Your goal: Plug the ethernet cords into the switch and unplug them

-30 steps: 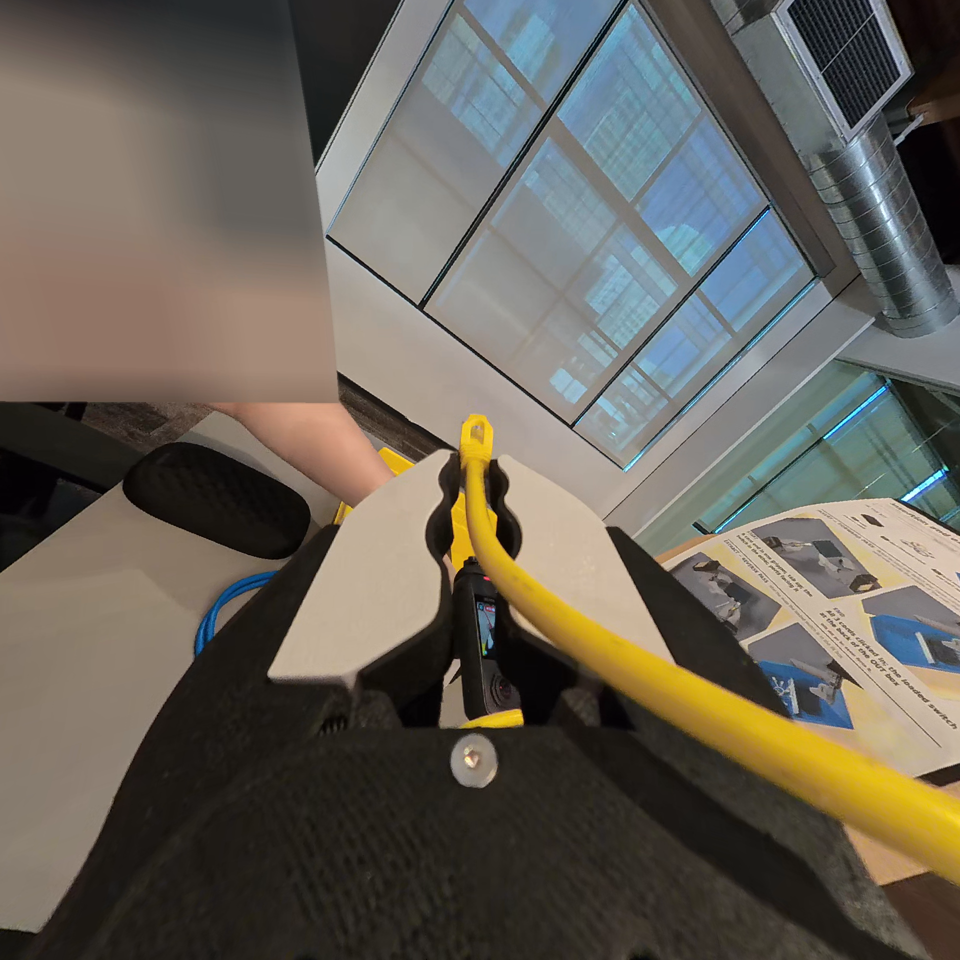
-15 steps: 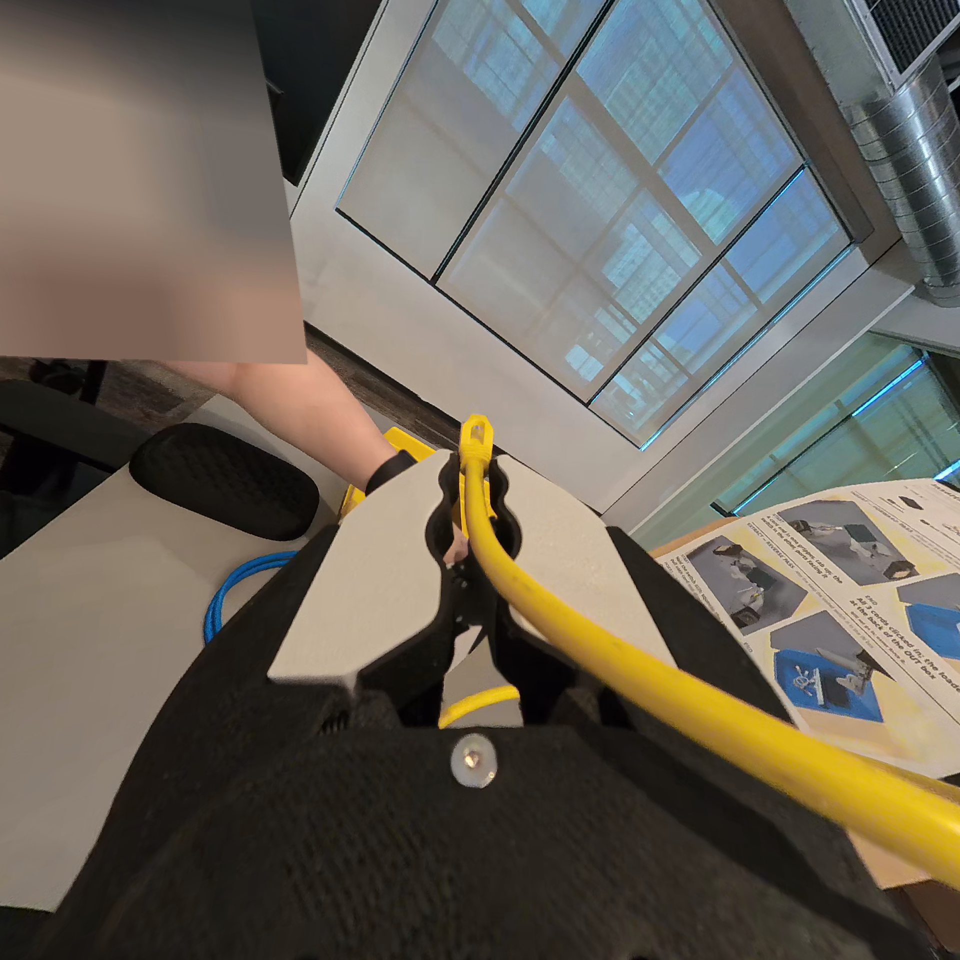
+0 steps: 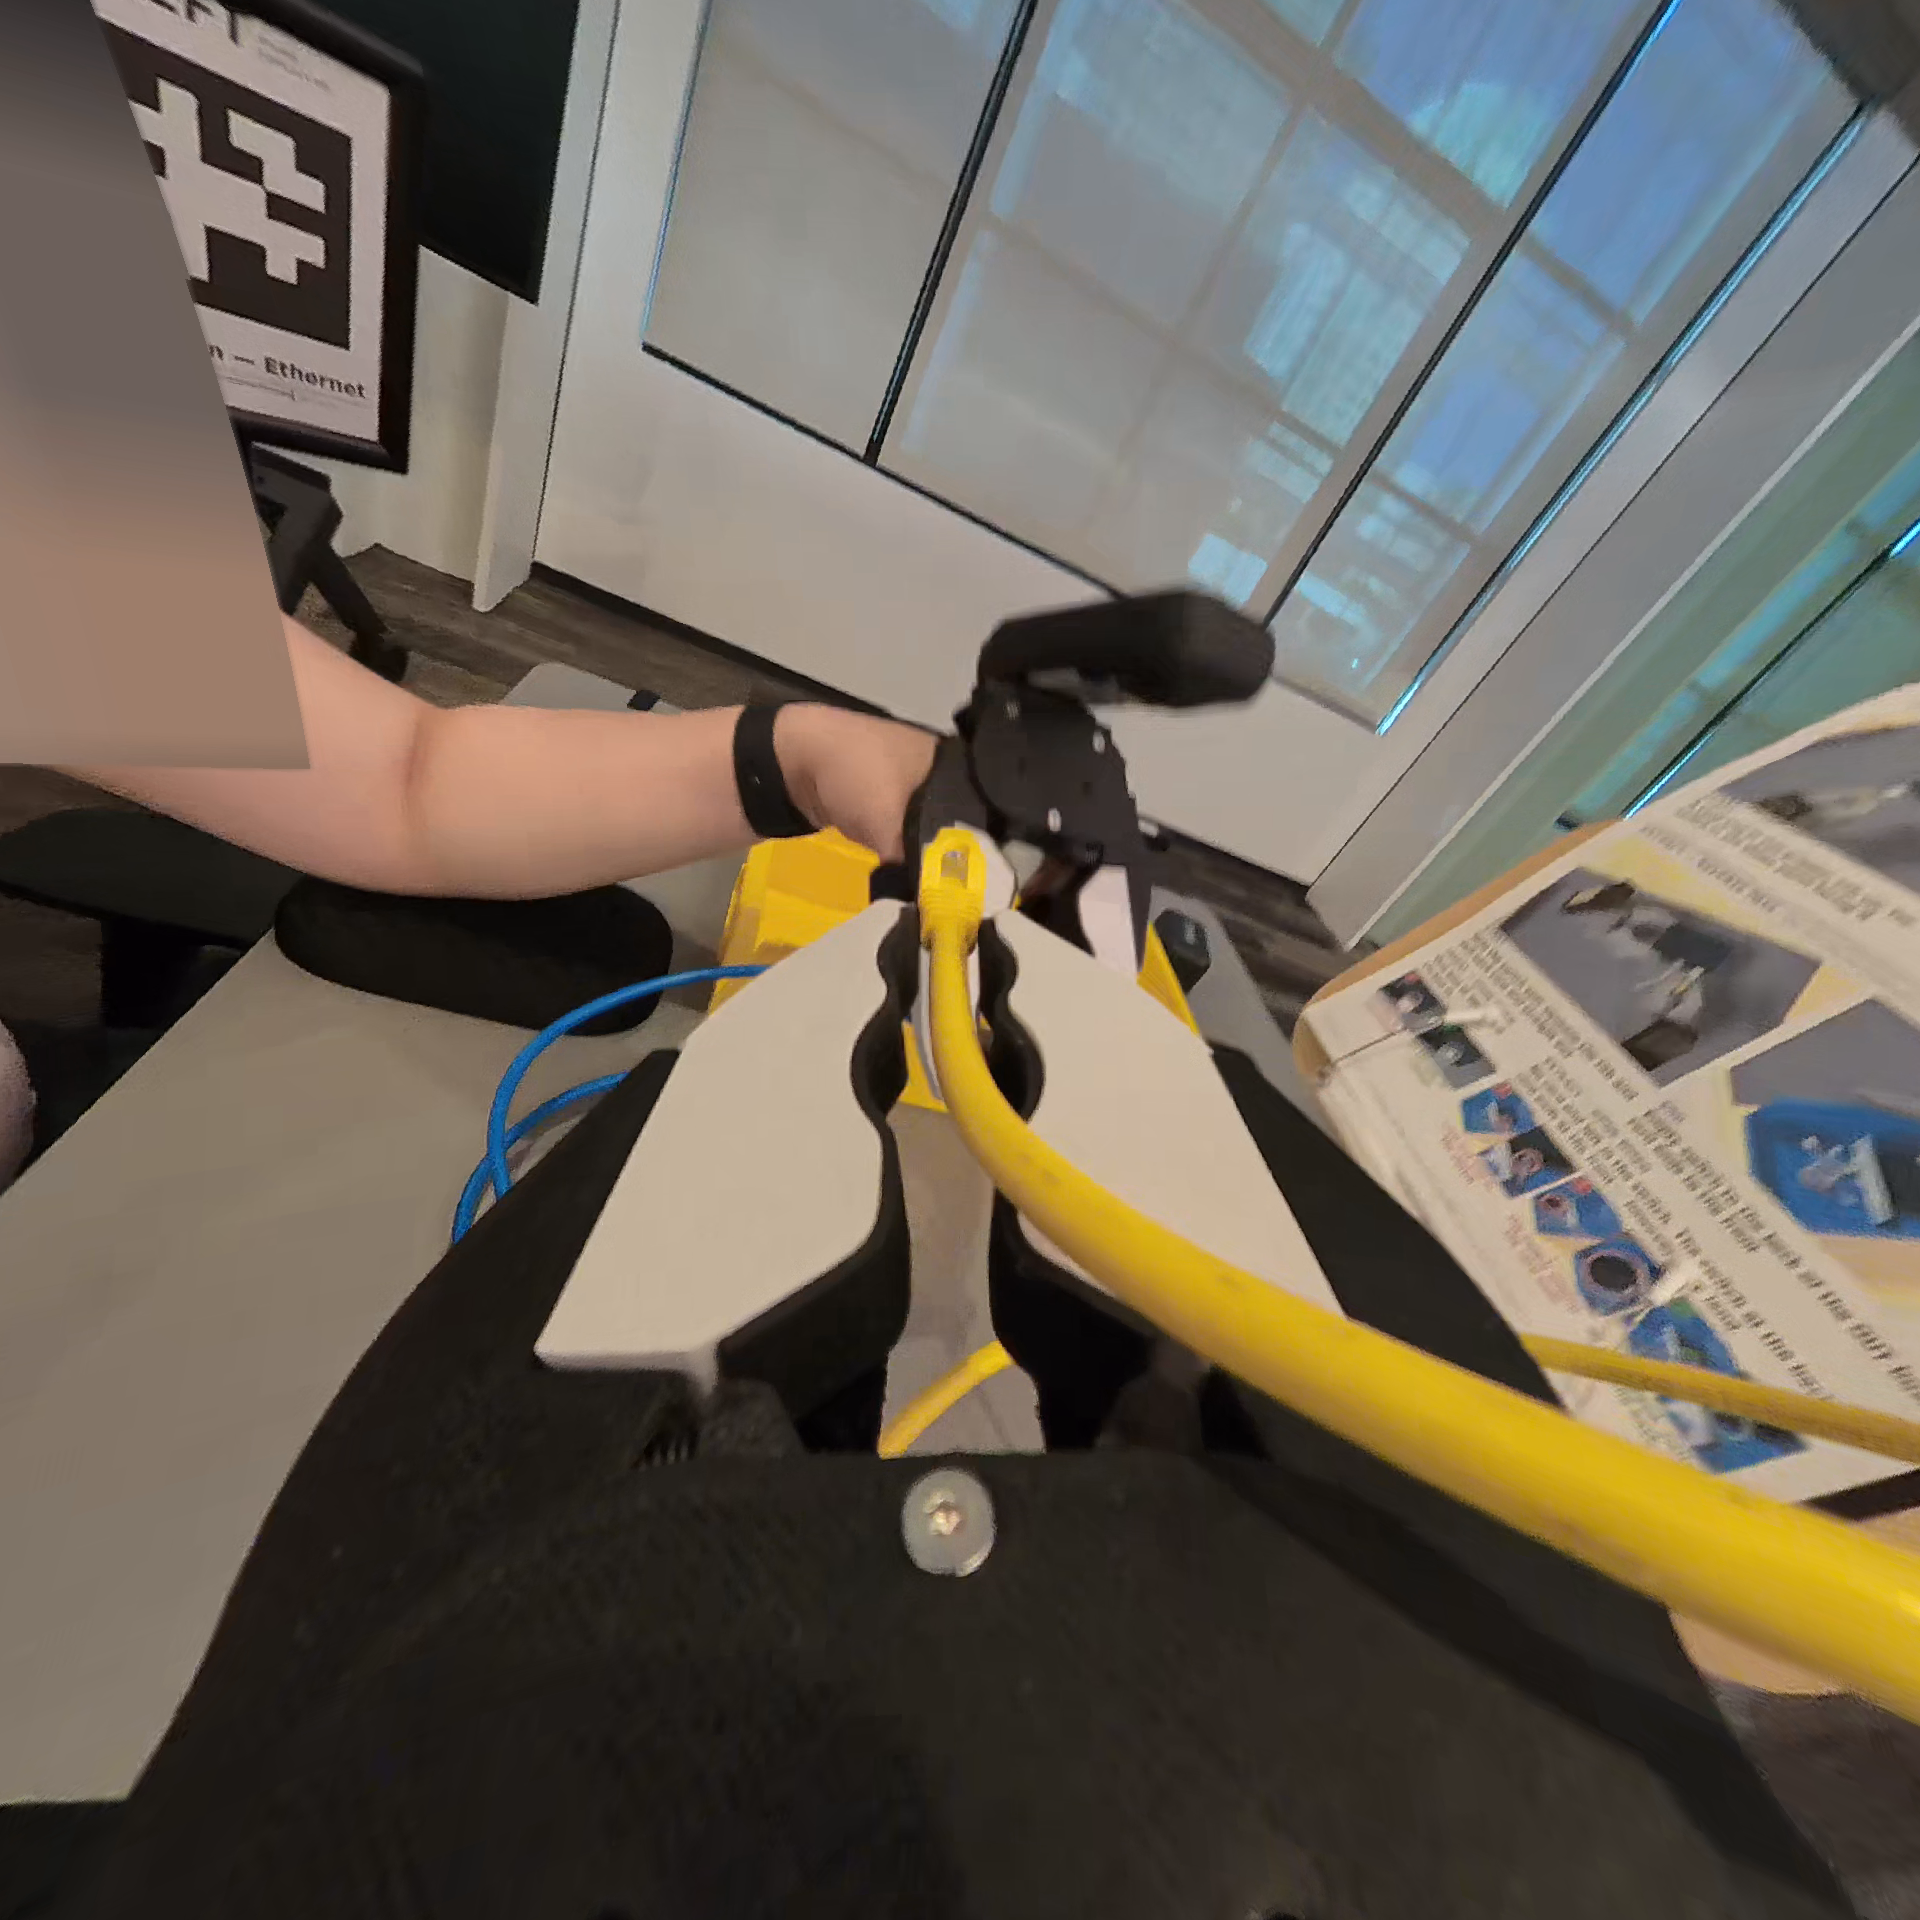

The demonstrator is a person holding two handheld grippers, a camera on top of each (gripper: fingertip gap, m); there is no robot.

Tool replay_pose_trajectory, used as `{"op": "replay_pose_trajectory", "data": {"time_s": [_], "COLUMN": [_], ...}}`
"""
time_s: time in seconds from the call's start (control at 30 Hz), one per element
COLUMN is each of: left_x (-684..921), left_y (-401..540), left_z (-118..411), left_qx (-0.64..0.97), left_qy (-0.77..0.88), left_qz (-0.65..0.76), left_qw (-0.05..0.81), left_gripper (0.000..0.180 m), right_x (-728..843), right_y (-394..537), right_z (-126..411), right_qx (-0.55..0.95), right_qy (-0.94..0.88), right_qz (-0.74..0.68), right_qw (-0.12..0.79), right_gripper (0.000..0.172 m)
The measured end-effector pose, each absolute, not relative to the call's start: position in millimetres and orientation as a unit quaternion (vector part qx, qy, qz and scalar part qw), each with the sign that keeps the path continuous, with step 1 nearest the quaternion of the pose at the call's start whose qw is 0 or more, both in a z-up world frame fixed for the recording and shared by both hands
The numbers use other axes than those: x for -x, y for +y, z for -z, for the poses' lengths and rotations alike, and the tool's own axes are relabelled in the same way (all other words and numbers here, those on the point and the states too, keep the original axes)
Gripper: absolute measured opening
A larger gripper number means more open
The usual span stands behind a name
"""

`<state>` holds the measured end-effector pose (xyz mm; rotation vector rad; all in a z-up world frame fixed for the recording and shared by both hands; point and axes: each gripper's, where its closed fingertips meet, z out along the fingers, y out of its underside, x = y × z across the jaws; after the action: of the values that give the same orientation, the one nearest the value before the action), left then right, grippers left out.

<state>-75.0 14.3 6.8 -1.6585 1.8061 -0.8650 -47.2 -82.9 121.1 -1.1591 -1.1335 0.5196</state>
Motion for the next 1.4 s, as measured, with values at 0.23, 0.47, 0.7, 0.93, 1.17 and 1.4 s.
{"op": "replay_pose_trajectory", "data": {"time_s": [0.23,0.47,0.7,0.93,1.17,1.4], "left_x": [98,102,113,127,132,124], "left_y": [11,14,20,9,-9,-17], "left_z": [-36,-41,-52,-79,-84,-75], "left_qx": [0.569,0.557,0.554,0.51,0.465,0.46], "left_qy": [0.645,0.637,0.615,0.6,0.627,0.656], "left_qz": [0.412,0.432,0.458,0.518,0.533,0.496], "left_qw": [0.3,0.312,0.324,0.335,0.326,0.335], "left_gripper": [0.059,0.059,0.059,0.059,0.059,0.059], "right_x": [57,59,49,81,112,83], "right_y": [-53,-84,-99,-88,-75,-58], "right_z": [-96,-133,-130,-108,-93,-104], "right_qx": [0.562,0.525,0.534,0.515,0.533,0.578], "right_qy": [-0.485,-0.483,-0.488,-0.495,-0.503,-0.452], "right_qz": [-0.235,-0.224,-0.277,-0.403,-0.409,-0.346], "right_qw": [0.628,0.663,0.633,0.572,0.544,0.585], "right_gripper": [0.012,0.011,0.012,0.011,0.012,0.012]}}
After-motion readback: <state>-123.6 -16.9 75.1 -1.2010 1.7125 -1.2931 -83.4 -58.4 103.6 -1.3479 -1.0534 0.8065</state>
